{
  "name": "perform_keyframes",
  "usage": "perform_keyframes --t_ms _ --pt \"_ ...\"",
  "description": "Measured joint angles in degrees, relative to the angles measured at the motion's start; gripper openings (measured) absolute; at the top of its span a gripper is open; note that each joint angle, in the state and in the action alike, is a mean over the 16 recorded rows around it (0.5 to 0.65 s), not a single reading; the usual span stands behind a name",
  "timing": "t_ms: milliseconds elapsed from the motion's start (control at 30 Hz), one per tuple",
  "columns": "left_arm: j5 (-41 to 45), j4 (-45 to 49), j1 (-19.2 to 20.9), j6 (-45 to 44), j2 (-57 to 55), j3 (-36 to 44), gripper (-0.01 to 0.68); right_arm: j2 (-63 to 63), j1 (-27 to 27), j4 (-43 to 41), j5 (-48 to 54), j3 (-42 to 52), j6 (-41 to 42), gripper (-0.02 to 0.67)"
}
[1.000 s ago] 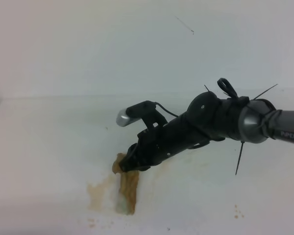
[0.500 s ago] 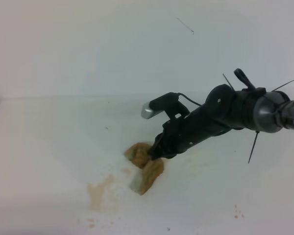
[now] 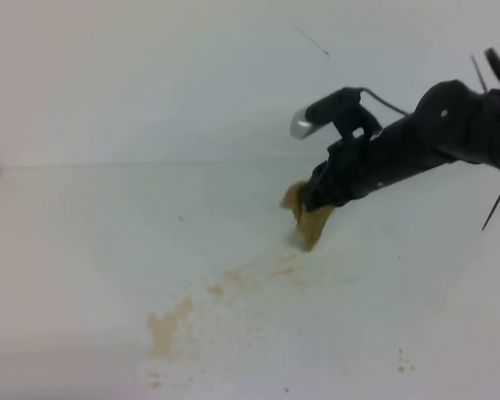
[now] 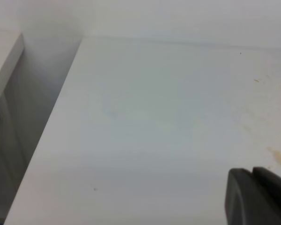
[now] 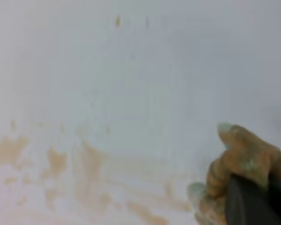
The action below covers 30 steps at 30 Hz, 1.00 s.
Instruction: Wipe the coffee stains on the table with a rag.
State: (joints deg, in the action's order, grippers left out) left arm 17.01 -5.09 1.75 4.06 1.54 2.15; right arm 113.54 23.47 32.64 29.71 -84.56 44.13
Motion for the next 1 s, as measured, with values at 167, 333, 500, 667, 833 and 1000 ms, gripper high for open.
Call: perform_keyframes --t_ms 167,333,500,667,833,1000 --pt "0.0 0.0 0.0 0.0 0.0 0.0 0.001 -6.1 -0.7 0.1 -4.2 4.0 1.2 0.029" --pt "0.0 0.0 0.0 0.0 0.0 0.0 0.001 -10.4 -1.2 1.7 -9.7 11.2 1.7 0.029" --pt "0.0 0.0 0.0 0.0 0.0 0.0 0.001 -12.2 -1.6 4.0 -15.3 18.7 1.7 0.029" --pt "0.0 0.0 0.0 0.0 0.0 0.0 0.001 -12.6 -1.7 6.0 -19.4 23.8 2.0 0.058" --pt "0.0 0.1 0.0 0.0 0.0 0.0 0.001 -13.7 -1.6 7.0 -21.7 25.7 2.5 0.165" --pt "0.0 0.1 0.0 0.0 0.0 0.0 0.001 -17.1 -1.6 7.1 -21.7 25.8 3.4 0.306"
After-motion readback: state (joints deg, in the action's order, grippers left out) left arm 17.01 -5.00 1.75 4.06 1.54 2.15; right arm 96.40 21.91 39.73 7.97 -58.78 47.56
